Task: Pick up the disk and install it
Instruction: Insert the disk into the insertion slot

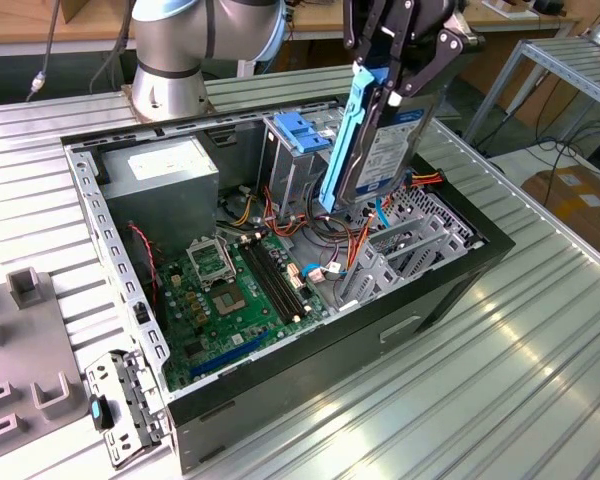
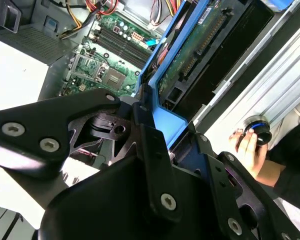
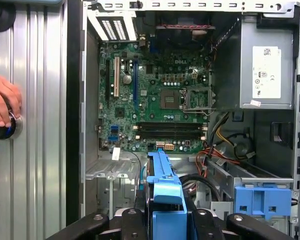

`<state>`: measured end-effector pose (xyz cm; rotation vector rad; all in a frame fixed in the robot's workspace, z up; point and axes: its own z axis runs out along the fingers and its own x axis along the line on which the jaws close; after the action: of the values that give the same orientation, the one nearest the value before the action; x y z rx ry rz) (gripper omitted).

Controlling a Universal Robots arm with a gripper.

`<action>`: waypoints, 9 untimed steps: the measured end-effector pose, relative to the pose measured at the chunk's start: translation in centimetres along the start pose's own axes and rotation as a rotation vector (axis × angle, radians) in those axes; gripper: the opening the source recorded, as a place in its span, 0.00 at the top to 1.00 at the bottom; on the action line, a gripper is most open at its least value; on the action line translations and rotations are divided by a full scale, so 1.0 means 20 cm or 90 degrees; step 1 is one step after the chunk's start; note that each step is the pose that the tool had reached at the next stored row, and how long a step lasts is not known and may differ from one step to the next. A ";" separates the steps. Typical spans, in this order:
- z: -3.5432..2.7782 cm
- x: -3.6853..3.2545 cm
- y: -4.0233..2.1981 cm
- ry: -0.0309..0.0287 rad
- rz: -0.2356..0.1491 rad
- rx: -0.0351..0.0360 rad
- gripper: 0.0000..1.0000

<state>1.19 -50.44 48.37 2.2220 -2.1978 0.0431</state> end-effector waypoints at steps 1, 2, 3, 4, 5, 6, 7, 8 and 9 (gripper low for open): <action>0.000 0.000 -0.008 0.0000 0.000 0.0000 0.63; 0.000 0.000 -0.014 -0.0001 0.000 0.0000 0.63; 0.000 0.001 -0.016 0.0000 0.000 0.0000 0.63; 0.000 0.003 -0.019 0.0000 0.000 0.0000 0.63; 0.001 0.005 -0.021 0.0000 0.000 0.0000 0.63; 0.001 0.007 -0.023 0.0000 0.000 0.0000 0.63; 0.001 0.015 -0.025 0.0000 0.000 0.0000 0.63; 0.002 0.021 -0.025 0.0000 0.000 0.0000 0.63; 0.002 0.026 -0.026 0.0000 0.000 0.0000 0.63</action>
<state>1.72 -50.96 48.35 2.2220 -2.1978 0.0430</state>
